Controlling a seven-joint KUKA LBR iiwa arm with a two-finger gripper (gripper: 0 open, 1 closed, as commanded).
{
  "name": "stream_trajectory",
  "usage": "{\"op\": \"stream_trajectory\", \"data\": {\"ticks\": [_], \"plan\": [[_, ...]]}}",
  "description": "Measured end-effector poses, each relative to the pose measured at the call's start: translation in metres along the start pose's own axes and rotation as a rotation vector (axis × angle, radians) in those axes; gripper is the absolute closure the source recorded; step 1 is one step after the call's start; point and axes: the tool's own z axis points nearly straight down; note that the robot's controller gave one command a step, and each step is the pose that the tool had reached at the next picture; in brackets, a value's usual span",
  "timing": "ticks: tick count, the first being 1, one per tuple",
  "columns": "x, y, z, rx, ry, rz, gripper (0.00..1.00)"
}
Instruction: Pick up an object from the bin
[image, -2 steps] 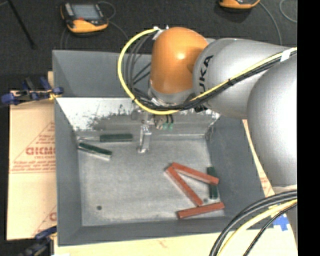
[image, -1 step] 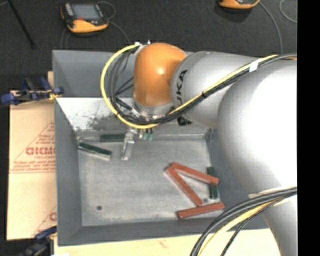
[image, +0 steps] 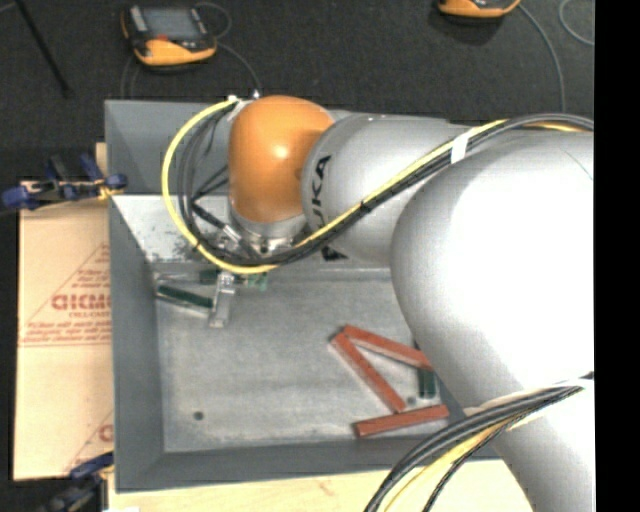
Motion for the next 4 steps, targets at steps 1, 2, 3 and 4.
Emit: {"op": "stream_trajectory", "data": {"ticks": [1,2,3,4], "plan": [[0.0,0.017,-0.008,0.002,-0.002,-0.106,0.0],[0.016,0.033,0.037,0.0,-0.002,0.183,0.0],[0.015,0.04,0.042,0.0,-0.007,0.133,1.0],[0.016,0.04,0.042,0.001,-0.005,0.132,1.0]]}}
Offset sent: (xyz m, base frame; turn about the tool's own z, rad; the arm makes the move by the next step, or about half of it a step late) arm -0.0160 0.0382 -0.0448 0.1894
